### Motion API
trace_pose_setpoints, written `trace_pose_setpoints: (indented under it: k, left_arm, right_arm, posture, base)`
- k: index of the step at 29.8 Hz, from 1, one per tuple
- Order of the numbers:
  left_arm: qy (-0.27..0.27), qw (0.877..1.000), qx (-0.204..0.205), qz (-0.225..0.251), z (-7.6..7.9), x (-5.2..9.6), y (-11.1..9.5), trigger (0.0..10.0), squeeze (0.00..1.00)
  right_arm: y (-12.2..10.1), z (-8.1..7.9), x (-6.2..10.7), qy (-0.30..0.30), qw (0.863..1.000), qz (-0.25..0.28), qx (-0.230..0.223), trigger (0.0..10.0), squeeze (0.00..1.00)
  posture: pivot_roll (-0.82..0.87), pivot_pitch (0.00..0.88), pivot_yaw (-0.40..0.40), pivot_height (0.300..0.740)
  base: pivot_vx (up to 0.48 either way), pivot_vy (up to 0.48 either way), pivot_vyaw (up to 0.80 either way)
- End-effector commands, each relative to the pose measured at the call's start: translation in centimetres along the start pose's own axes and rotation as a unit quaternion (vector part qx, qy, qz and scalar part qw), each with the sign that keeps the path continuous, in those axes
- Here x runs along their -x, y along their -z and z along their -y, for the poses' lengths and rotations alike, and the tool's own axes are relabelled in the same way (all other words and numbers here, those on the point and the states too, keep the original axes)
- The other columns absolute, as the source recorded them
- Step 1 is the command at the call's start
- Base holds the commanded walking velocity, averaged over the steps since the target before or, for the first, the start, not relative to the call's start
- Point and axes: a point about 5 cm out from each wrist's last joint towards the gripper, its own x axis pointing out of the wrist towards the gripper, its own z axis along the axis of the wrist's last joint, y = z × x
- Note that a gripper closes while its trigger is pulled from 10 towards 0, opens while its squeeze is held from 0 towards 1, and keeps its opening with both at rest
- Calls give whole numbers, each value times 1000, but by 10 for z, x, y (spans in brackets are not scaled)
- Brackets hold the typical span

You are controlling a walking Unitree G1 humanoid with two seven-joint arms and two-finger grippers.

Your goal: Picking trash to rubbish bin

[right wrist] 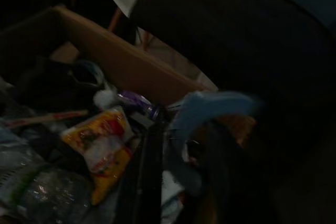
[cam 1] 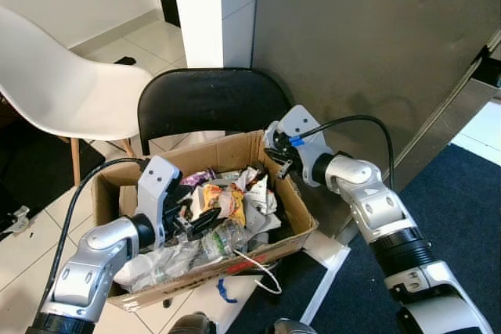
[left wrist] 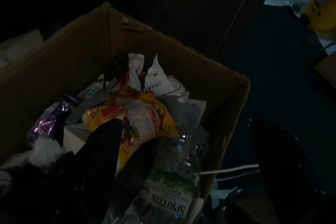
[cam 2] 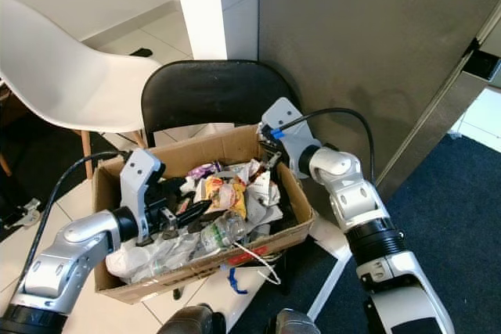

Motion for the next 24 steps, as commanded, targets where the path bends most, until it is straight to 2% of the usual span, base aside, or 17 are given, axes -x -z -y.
trace_pose_setpoints:
  k: [1,7,12,13,17,18,21,22,24]
  left_arm:
    - [5,1000,-12,-19,0,3,1,10000,0]
    - [6,1000,-16,-21,0,3,-3,10000,0]
    - [-11,999,-33,10,-3,-6,-16,10000,0]
    - [-21,999,-30,22,-4,-10,-20,10000,0]
    - [-59,995,-27,79,-9,-25,-42,10000,0]
    - [-59,995,-27,79,-9,-25,-42,10000,0]
    - [-75,990,-22,119,-10,-41,-61,10000,0]
    - [-75,990,-22,119,-10,-41,-61,10000,0]
    - [-70,986,-7,154,-6,-56,-78,10000,0]
  right_arm:
    - [-1,0,1,-4,1000,10,-6,10000,1000]
    - [0,1,1,-2,1000,13,-13,10000,1000]
    - [-2,6,4,9,999,32,-31,10000,973]
    - [-3,9,4,16,998,38,-38,10000,0]
    - [-5,13,6,34,993,75,-88,10000,0]
    - [-5,13,6,34,993,75,-88,10000,0]
    - [-5,12,6,37,990,92,-105,10000,0]
    - [-5,12,6,37,990,92,-105,10000,0]
    - [-6,12,6,37,988,99,-111,10000,0]
  posture:
    - [-6,0,-20,740]
    - [-5,0,-17,740]
    - [-6,0,-15,740]
    - [-7,0,-13,740]
    - [-15,0,-8,740]
    - [-15,0,-8,740]
    - [-20,0,-5,740]
    - [-20,0,-5,740]
    - [-31,0,3,740]
  base:
    - [0,0,0]
    - [0,0,0]
    - [0,0,0]
    - [0,0,0]
    - [0,0,0]
    - [0,0,0]
    - [0,0,0]
    - [0,0,0]
    - [0,0,0]
